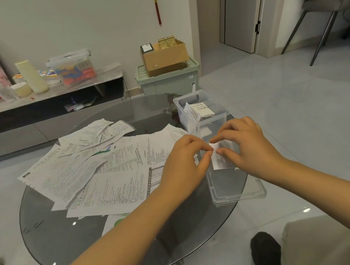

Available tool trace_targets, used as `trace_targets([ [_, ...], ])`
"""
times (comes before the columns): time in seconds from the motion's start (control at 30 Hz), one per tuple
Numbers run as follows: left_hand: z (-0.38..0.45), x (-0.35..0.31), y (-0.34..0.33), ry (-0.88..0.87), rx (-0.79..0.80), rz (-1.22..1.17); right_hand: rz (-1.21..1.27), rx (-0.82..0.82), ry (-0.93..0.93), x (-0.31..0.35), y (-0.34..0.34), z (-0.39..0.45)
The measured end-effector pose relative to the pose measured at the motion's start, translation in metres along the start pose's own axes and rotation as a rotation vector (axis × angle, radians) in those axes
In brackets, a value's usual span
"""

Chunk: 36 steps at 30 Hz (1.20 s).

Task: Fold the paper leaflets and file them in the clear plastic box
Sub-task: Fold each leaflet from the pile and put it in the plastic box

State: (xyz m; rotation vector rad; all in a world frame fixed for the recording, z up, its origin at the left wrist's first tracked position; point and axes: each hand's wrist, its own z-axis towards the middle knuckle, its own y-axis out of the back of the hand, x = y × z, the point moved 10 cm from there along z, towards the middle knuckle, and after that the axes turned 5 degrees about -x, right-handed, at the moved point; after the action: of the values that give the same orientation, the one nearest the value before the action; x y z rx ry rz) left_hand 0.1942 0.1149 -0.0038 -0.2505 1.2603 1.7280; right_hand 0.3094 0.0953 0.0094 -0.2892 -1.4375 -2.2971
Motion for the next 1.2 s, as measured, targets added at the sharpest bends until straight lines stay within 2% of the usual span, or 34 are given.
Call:
trace_targets([
  [0.27,-0.009,0.005,0.019,0.044,-0.019,0.028,0.006,0.012,0.017,0.016,-0.001,0.000],
  [0.5,-0.016,0.014,0.021,0.103,0.044,0.082,-0.083,0.163,-0.105,0.003,-0.022,-0.006],
  [0.67,-0.017,0.014,0.015,0.106,0.070,0.101,-0.004,0.255,-0.162,-0.002,-0.037,-0.012],
  [1.07,-0.016,0.017,0.020,0.112,0.049,0.105,0.084,0.192,-0.035,0.032,-0.033,-0.004],
  [1.2,-0.019,0.027,0.037,0.147,0.022,0.194,0.085,0.201,-0.024,0.050,-0.042,0.001],
])
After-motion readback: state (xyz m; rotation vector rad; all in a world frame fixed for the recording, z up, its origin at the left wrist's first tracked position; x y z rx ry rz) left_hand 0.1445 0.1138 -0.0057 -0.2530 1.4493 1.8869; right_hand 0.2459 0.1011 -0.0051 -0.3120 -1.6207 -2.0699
